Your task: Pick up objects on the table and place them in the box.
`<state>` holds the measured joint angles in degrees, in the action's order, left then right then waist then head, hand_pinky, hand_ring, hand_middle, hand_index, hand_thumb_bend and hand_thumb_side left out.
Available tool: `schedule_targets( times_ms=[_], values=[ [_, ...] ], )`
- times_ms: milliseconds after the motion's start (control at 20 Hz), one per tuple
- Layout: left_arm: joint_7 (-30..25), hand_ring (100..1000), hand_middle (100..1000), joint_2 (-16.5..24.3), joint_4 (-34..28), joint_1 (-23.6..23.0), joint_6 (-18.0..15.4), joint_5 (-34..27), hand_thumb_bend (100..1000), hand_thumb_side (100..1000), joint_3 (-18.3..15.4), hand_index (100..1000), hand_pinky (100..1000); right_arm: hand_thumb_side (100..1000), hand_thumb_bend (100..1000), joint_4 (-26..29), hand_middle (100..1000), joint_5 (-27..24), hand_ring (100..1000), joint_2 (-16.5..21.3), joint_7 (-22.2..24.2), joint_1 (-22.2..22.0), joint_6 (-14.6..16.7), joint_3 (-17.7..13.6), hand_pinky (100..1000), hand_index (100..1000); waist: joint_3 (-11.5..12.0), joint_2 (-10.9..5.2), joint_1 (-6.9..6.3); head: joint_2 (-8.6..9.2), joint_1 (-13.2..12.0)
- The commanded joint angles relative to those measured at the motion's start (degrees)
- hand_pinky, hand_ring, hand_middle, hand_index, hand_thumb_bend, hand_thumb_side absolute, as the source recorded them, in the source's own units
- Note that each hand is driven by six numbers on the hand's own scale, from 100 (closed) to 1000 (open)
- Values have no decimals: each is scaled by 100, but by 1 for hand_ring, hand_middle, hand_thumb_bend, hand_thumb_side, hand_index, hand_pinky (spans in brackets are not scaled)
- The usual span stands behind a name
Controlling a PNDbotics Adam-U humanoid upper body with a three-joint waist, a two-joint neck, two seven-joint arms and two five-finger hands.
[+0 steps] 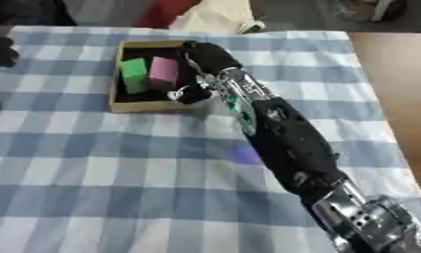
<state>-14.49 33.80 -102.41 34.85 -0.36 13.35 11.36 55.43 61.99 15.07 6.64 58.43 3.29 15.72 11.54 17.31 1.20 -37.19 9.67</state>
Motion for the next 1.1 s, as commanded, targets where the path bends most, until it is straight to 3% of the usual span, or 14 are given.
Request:
schedule_targets(
  times_ms=[50, 550, 850, 1100],
  values=[
    [48, 748, 725, 135, -7, 57, 15, -28, 723, 834, -126, 881, 807, 741, 627, 282, 807, 91, 817, 201, 60, 88, -81, 22, 860, 994, -27, -129, -22, -1, -50],
    [194, 747, 724, 180, 187, -69, 47, 34, 722, 831, -260, 881, 807, 842, 744, 1510, 792, -597, 801, 805, 181, -121, -349, 143, 849, 986, -249, -178, -26, -4, -245],
    [237, 747, 724, 187, 260, -172, 49, 44, 721, 830, -283, 881, 806, 968, 837, 2782, 781, -1571, 792, 1339, -21, -573, -519, 216, 873, 968, -401, -193, -25, -32, -375],
    [239, 746, 723, 180, 283, -230, 45, 54, 719, 830, -287, 881, 806, 1000, 792, 3697, 824, -2451, 836, 1705, -71, -1099, -940, 181, 900, 976, -492, -195, -26, -59, -437]
  ],
)
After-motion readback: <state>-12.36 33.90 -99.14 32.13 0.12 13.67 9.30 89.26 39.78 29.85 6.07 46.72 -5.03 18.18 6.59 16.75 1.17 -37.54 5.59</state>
